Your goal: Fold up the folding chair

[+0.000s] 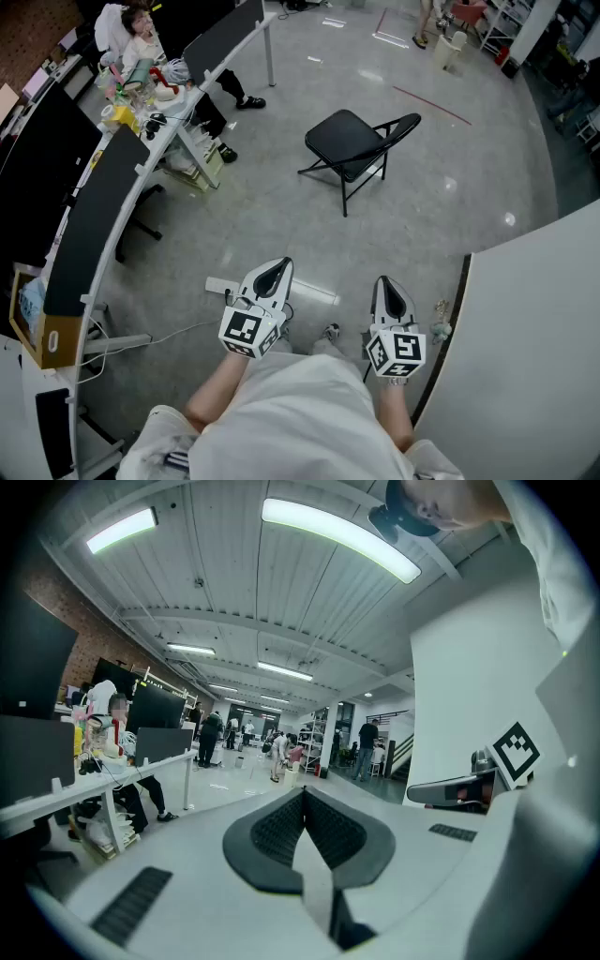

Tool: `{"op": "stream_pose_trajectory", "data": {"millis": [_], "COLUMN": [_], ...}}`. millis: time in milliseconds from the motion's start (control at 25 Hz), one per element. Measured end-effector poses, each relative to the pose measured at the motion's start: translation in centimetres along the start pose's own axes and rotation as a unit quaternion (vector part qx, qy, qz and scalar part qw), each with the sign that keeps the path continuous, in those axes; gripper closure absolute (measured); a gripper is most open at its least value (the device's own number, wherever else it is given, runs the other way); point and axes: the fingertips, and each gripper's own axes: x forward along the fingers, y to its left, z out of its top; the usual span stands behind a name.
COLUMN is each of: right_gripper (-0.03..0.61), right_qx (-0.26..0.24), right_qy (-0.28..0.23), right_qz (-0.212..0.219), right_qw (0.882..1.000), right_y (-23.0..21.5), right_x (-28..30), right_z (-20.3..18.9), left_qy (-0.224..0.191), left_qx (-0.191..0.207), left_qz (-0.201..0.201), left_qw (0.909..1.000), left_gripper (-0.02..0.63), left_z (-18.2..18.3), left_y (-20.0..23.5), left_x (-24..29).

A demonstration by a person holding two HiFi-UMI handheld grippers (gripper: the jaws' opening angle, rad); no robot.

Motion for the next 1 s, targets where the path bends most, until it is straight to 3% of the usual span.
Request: {"op": "stream_pose_trajectory", "data": {"millis": [240,480,1000], "right_gripper": [0.574,0.574,0.574], "right_qx": [-0.001,-0.008,-0.009], "right_qy": [-0.009,-0.013,-0.012], "right_qz": [-0.016,-0.024,0.022], "right_qw": [1.0,1.0,1.0], "right_y": [4.9,5.4,-3.1], "right_x": [0.9,-0.5,-3.0], "right_z": [-0.4,-1.0,-0.8], "left_qy": [0.007,0.006,-0.003], "left_qx": [0.007,0.015,0.002], "left_qz": [-0.03,-0.049,0.017], "left_qw": [0.9995,0.9987,0.9998], "left_gripper": [0.602,0.602,0.603], "left_z": [-0.3,-0.7,-1.6], "left_y": [2.9,1.6,-4.9], "left_x": [-2.3,-2.8,0.0]}}
